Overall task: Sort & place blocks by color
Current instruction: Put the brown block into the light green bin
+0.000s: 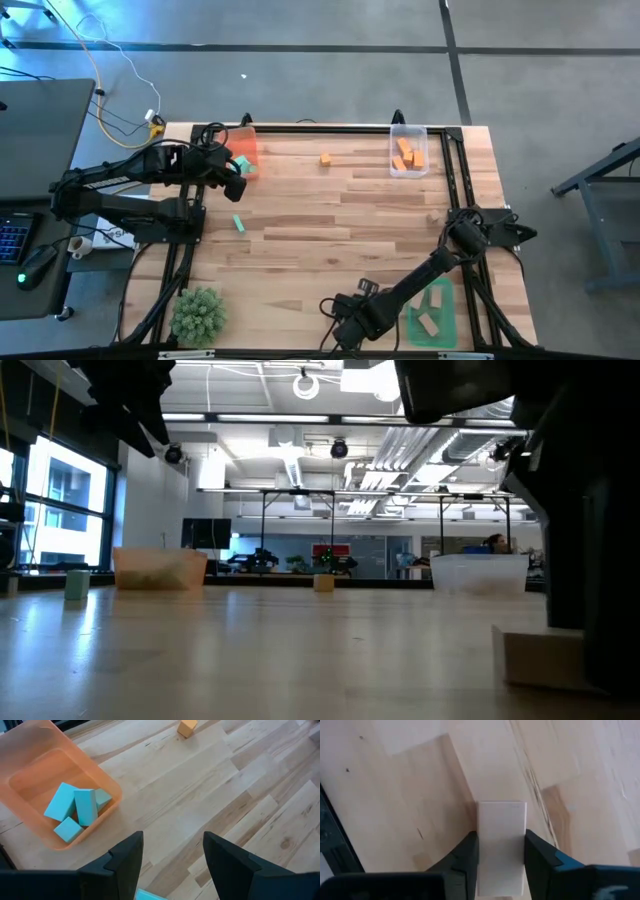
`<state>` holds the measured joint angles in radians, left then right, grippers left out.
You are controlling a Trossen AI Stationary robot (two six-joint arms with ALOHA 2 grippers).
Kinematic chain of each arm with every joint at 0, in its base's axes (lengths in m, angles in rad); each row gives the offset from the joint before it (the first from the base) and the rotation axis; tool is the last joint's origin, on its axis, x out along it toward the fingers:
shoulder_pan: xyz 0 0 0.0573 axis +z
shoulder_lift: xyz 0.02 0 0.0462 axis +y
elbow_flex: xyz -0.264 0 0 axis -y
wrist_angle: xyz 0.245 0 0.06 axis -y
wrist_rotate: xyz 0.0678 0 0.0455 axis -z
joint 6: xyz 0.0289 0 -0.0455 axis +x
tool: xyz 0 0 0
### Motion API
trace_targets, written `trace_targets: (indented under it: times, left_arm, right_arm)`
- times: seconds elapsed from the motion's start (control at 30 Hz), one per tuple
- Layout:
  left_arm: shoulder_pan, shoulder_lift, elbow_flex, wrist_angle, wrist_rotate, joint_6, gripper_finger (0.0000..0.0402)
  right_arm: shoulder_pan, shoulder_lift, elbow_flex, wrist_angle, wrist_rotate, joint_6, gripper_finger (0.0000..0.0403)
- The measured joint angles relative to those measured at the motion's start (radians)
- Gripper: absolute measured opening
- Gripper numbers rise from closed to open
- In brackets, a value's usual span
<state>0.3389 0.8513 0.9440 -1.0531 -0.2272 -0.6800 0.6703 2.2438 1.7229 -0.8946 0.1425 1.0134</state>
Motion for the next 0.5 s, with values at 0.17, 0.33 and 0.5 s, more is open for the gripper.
trace_targets:
  times: [0.17, 0.33, 0.5]
  left_arm:
    - [0.000, 0.000, 0.000, 0.000, 0.000, 0.001, 0.0193]
    - [0.000, 0.000, 0.000, 0.000, 0.000, 0.000, 0.0193]
    - [0.000, 0.000, 0.000, 0.000, 0.000, -0.001, 0.0193]
  right_arm:
    - [0.008, -0.033, -0.005, -0.057, 0.006, 0.028, 0.0096]
    - [0.031, -0.093, -0.005, -0.211, 0.086, 0.125, 0.0096]
    - [0.070, -0.158, -0.004, -0.375, 0.156, 0.244, 0.0096]
